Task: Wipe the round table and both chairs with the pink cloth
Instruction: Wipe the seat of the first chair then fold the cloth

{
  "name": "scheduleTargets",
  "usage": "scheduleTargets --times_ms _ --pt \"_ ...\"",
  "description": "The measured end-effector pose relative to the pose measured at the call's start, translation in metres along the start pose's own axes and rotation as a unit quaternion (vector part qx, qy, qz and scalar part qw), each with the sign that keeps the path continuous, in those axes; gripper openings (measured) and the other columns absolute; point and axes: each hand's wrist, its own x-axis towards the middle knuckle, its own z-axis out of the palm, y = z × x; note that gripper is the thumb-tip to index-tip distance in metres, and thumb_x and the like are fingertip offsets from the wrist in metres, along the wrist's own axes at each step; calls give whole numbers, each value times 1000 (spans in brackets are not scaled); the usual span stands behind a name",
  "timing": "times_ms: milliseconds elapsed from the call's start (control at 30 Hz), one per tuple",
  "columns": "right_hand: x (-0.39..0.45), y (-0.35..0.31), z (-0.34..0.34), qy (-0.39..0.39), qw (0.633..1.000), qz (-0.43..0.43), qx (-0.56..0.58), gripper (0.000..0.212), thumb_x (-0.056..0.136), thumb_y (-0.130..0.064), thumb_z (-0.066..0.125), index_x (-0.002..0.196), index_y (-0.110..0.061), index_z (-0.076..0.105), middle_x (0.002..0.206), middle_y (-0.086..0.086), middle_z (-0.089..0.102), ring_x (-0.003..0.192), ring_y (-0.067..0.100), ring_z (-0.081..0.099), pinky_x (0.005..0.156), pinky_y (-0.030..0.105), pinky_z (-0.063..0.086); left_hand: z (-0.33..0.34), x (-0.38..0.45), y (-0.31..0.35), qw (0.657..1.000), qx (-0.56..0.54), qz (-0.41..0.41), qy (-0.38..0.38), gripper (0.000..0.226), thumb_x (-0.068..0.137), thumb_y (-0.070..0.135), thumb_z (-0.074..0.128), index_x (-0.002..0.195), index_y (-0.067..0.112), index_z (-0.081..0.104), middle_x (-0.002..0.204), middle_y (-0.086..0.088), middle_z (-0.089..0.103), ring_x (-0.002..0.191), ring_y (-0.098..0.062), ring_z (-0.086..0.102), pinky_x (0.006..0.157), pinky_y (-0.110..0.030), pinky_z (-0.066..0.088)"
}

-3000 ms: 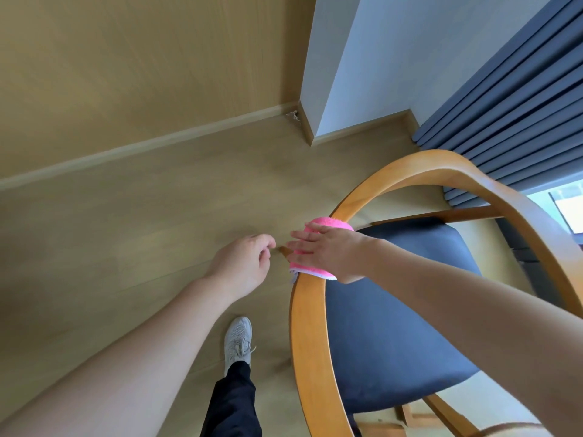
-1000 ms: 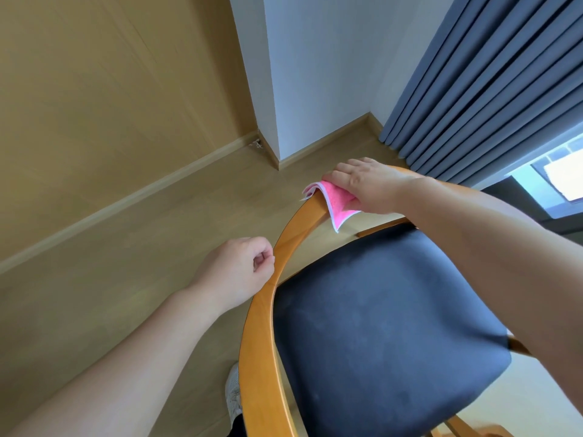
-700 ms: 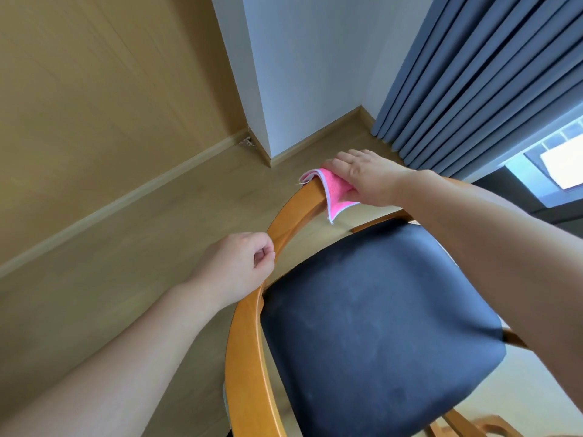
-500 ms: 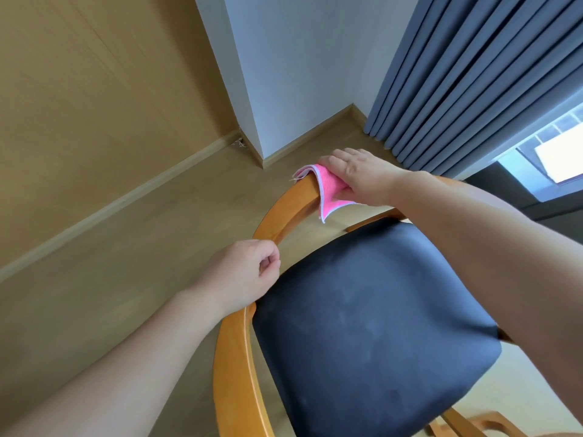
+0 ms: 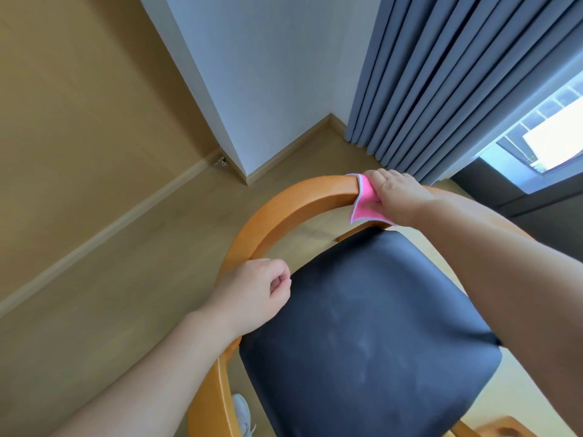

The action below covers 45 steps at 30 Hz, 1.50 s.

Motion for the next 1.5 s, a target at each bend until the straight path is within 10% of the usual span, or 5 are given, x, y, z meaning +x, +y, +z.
scheduleTargets --times_ms 1200,1367,1500 --pt "-164 101 18 35 964 255 -70 74 74 -62 55 127 -15 33 118 9 51 106 30 49 89 42 36 49 40 104 995 23 66 -76 16 89 30 49 73 27 49 71 12 55 66 -9 51 57 -31 47" --pt "-153 107 6 10 970 240 -46 109 51 -83 48 138 -21 27 130 7 44 121 30 40 107 50 22 52 44 115 993 45 82 -75 16 89 32 48 74 27 49 71 11 56 67 -9 52 58 -30 47" --pt "-147 111 6 13 974 224 28 99 52 -82 51 130 -24 33 123 3 52 108 26 48 91 40 40 55 47 125 992 56 87 -73 14 90 30 48 77 27 52 73 11 56 69 -7 52 59 -28 46"
